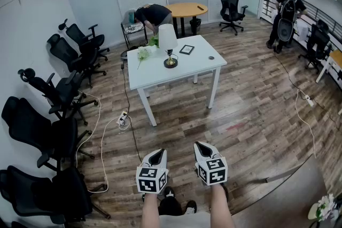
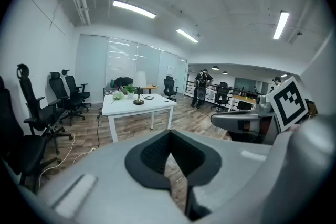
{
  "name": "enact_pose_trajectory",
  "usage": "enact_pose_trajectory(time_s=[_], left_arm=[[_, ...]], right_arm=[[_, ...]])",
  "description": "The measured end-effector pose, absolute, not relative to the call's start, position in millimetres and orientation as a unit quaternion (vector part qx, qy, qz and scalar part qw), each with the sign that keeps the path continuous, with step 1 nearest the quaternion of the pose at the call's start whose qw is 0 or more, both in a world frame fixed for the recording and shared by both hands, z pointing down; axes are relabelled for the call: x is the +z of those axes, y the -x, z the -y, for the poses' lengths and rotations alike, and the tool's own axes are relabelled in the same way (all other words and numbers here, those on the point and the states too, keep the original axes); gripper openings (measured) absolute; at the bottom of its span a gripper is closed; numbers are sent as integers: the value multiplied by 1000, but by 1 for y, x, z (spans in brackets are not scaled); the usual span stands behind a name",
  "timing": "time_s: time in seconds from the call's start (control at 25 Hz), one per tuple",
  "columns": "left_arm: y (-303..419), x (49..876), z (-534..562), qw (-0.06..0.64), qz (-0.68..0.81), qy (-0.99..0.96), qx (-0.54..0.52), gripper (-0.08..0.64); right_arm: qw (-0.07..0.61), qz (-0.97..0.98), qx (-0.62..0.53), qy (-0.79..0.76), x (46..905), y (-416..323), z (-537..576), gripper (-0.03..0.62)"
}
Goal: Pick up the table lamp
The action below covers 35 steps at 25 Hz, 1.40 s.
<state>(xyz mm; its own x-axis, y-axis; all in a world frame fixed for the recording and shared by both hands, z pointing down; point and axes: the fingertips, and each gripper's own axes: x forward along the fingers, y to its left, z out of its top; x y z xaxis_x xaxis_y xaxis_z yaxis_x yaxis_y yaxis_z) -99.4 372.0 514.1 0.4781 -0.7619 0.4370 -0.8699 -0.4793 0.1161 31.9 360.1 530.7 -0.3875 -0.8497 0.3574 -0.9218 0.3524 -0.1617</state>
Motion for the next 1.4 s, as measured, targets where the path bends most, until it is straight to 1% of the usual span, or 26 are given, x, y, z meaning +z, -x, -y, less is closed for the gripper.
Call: enact_pose_trajectory(time_s=[0.36, 0.56, 0.92, 1.16, 1.4], left_arm=[[99, 522, -323, 175, 473, -849, 156, 0], [102, 519, -277, 172, 464, -855, 157, 0], [110, 512, -179, 178, 440, -868, 148, 0], [105, 515, -125, 181, 404, -884, 149, 0], [110, 518, -83, 181, 365, -901, 151, 0]], right_arm=[[112, 803, 178, -557, 542, -40, -316, 20], [73, 793, 194, -573, 535, -49, -271, 21], [71, 785, 207, -580, 534, -34, -190, 21], [40, 775, 201, -598, 524, -32, -148, 23], [24, 767, 215, -604, 526, -18, -111, 23]])
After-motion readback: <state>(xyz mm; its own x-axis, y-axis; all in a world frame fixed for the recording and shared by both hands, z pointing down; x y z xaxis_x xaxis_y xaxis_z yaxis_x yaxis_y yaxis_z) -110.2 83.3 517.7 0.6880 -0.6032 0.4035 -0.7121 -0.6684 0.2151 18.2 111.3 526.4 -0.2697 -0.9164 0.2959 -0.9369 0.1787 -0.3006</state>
